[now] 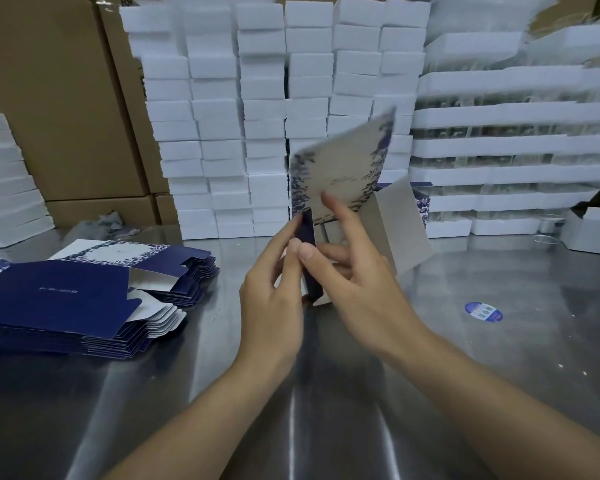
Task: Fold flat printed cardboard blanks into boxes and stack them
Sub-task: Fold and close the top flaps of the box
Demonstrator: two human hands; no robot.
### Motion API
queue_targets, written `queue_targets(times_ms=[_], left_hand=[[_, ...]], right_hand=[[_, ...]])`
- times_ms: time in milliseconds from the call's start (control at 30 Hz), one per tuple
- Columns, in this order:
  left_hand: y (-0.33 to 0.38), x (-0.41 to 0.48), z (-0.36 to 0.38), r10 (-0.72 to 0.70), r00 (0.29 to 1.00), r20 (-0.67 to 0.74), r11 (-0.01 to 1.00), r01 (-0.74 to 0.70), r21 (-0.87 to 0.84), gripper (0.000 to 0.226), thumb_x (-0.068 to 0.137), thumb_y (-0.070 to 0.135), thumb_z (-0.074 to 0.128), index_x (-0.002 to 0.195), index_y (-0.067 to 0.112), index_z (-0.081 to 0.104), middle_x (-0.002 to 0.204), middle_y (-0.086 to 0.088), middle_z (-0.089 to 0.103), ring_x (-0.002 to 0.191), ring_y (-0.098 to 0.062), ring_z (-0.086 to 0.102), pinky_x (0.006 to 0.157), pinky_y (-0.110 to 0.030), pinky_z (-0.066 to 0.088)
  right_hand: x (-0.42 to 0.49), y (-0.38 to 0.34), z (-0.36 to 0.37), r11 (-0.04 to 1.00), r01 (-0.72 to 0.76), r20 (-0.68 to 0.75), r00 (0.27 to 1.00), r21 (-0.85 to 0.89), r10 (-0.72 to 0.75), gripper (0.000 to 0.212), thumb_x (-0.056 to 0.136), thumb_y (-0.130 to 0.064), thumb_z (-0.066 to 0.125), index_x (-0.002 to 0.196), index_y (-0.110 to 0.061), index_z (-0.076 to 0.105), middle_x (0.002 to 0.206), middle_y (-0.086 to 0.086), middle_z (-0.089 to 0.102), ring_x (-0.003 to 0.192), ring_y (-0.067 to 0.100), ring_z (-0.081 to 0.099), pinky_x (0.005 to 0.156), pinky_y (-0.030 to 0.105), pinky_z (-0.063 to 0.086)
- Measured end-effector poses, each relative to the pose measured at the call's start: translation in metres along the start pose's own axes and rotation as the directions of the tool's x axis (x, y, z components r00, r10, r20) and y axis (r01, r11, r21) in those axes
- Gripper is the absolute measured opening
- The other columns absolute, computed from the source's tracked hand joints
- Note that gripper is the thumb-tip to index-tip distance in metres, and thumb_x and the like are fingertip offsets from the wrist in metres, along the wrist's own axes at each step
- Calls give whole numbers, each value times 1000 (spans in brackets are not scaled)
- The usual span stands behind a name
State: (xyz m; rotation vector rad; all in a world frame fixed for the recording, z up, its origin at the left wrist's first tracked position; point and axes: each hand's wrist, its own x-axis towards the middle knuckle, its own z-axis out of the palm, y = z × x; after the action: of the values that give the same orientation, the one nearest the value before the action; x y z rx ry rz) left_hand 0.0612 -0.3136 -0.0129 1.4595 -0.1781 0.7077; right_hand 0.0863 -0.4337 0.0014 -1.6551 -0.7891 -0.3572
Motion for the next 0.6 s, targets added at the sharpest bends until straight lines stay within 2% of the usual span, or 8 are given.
queue_targets(times_ms=[67, 100, 167, 233, 300, 367, 500, 600], left_hand=[[0, 3, -1, 4, 999, -35, 999, -3, 32, 33, 109, 33, 58, 136, 52, 60, 137, 15, 65, 125, -12, 66, 97, -53, 61], [-1, 3, -2, 12, 999, -52, 999, -10, 45, 36, 106, 31, 63, 135, 53, 56, 135, 14, 63, 124, -10, 66, 94, -52, 62], [-1, 2, -3, 36, 996, -82, 998, -32, 45, 44, 102, 31, 70, 134, 53, 49, 131, 17, 62, 117, -3, 66, 86, -49, 65], [-1, 2, -4, 27, 994, -102, 999, -23, 40, 48, 99, 34, 73, 132, 52, 44, 127, 19, 62, 110, -1, 68, 73, -45, 67], [-3, 4, -4, -14, 989, -145, 1000, 14, -1, 50, 97, 33, 76, 129, 45, 39, 126, 12, 63, 105, -10, 73, 67, -51, 67], [-4, 7, -6, -106, 978, -181, 990, 87, -109, 52, 96, 28, 78, 128, 39, 39, 124, 4, 64, 94, -13, 76, 62, -54, 66], [-5, 11, -7, -199, 969, -147, 977, 185, -102, 29, 98, 23, 75, 125, 30, 66, 122, 3, 72, 92, -8, 76, 64, -52, 66], [-5, 11, -7, -270, 940, -207, 943, 215, -255, 24, 97, 16, 77, 120, 19, 72, 120, -5, 74, 91, -9, 78, 57, -42, 65]], right_hand=[[0, 1, 0, 999, 35, 25, 999, -19, -35, 56, 107, -42, 55, 152, -62, 29, 107, -12, 80, 104, 7, 75, 82, 22, 60], [-1, 1, 0, 998, 47, 28, 999, -48, -46, 54, 110, -33, 49, 152, -61, 31, 102, -9, 80, 100, 10, 75, 81, 27, 62], [0, 2, 1, 993, 42, 26, 999, -108, -40, 54, 110, -24, 43, 149, -61, 34, 92, -1, 79, 91, 19, 75, 83, 49, 63], [1, 4, 2, 994, 27, 32, 999, -103, -24, 53, 110, -19, 43, 146, -58, 38, 93, 0, 79, 88, 24, 75, 80, 56, 62], [2, 5, 2, 995, 27, 7, 1000, -93, -26, 55, 107, -14, 46, 143, -55, 42, 104, -10, 78, 93, 21, 76, 79, 54, 63], [2, 7, 1, 991, 48, -9, 999, -125, -49, 56, 102, -9, 49, 141, -49, 46, 115, -19, 74, 107, 14, 73, 86, 51, 62], [2, 10, 1, 974, 44, -7, 999, -224, -46, 51, 97, -10, 55, 138, -40, 52, 122, -24, 69, 118, 2, 65, 96, 37, 58], [0, 12, 4, 945, 72, -35, 996, -320, -87, 51, 94, -9, 60, 138, -33, 55, 129, -18, 64, 122, 2, 60, 101, 29, 51]])
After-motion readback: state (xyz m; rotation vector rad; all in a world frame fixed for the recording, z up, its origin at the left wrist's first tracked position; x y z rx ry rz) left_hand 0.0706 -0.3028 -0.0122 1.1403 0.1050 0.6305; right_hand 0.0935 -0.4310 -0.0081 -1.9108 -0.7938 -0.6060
